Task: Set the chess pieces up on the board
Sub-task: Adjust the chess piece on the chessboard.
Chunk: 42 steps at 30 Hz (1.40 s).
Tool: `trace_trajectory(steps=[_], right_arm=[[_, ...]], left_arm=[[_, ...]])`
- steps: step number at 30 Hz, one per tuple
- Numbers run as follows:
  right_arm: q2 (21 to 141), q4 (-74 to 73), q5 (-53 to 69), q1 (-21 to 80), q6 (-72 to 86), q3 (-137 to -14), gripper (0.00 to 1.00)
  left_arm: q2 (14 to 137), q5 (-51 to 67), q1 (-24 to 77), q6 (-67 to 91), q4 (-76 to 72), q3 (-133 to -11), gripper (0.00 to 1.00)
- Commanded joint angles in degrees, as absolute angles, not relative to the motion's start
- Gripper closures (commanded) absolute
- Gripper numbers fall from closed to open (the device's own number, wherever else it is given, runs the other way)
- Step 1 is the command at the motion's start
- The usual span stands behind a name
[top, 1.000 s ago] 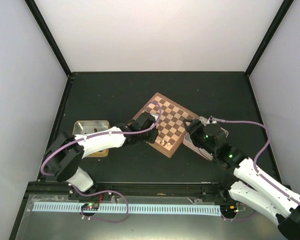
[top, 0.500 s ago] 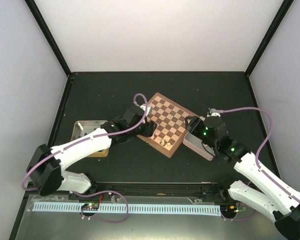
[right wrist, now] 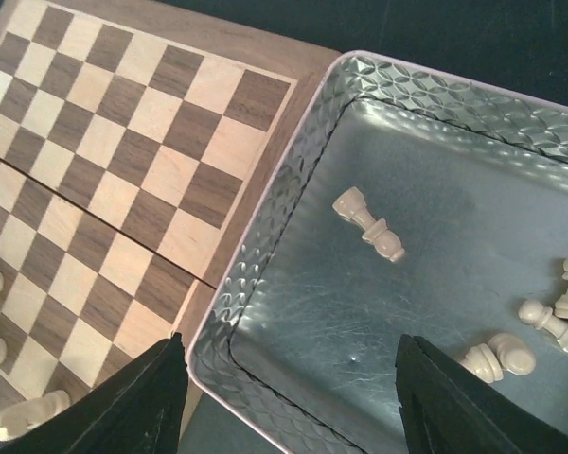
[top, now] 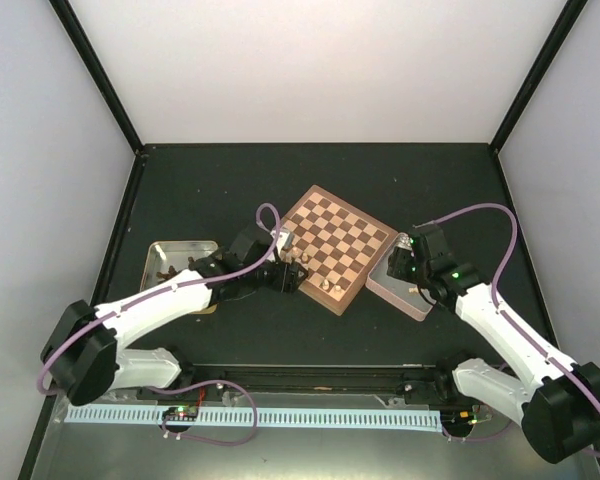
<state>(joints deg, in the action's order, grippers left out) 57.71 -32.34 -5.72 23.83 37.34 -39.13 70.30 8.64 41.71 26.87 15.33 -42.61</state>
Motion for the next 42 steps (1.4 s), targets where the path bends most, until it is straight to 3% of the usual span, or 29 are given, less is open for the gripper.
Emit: trace_trajectory(steps=[1, 22, 35, 42], right_arm=[[57.6, -31.6, -4.7, 23.1, 35.3, -38.0, 0.4], [55.6, -31.8, -6.0, 22.0, 35.7, -37.4, 0.41], [53.1, -32.2, -5.4, 21.8, 37.1, -37.3, 0.41], [53.5, -32.6, -6.0, 21.7, 36.7, -37.5, 0.41]], left_arm=[[75.0, 14.8, 41.3, 28.8, 8.7, -42.2, 0.25], [89.2, 14.0, 41.2, 26.7, -1.9, -42.4, 0.21], [94.0, 14.3, 41.2, 25.9, -1.2, -45.2, 0.33], [93.6, 14.0, 41.2, 26.6, -1.3, -44.6, 0.33]])
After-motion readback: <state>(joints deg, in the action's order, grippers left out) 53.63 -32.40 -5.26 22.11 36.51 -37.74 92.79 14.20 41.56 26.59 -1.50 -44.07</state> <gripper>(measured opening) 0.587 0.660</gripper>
